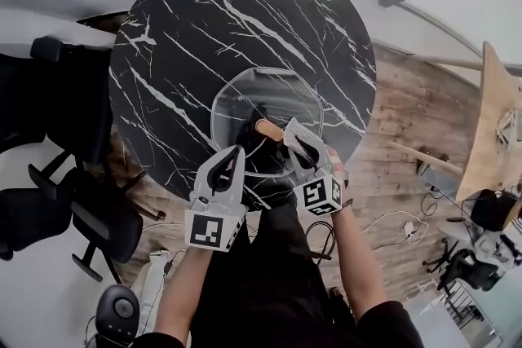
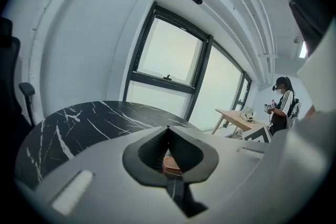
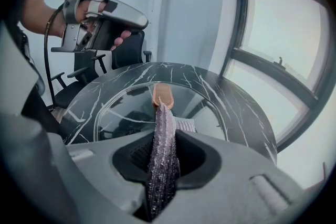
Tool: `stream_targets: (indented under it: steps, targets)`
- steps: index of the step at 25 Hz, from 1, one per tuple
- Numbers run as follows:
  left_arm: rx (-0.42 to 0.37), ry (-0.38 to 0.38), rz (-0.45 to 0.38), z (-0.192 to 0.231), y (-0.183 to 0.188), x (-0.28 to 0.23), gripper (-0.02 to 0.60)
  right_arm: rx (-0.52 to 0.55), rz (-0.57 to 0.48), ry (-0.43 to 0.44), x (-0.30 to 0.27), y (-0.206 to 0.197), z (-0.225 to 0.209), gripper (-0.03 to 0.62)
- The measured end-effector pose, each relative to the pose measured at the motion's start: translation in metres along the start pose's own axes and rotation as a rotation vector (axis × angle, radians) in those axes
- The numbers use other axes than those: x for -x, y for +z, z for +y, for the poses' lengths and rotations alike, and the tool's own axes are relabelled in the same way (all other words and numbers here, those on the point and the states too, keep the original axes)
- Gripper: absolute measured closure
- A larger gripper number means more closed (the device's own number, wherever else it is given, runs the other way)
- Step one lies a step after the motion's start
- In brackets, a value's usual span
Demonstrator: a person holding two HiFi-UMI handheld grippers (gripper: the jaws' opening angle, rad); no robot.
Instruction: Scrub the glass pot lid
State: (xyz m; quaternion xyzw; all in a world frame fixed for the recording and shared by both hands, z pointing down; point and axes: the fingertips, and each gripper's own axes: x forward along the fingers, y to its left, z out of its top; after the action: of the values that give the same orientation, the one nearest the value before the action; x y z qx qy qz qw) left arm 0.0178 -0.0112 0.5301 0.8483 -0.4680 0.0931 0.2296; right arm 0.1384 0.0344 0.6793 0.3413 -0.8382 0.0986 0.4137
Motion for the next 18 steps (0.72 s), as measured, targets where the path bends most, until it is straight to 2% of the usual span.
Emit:
stream_targets:
  steps: [8, 18]
  targets:
    - [-0.005, -0.034, -0.013, 0.004, -0.003, 0.031, 0.578, -0.033, 0.018, -0.055, 0.002, 0.002, 0.027, 0.517]
    - [0.007, -0.023, -0.05, 0.027, 0.002, 0.063, 0.578, -0.048, 0.026, -0.03, -0.011, 0.024, 0.071, 0.517]
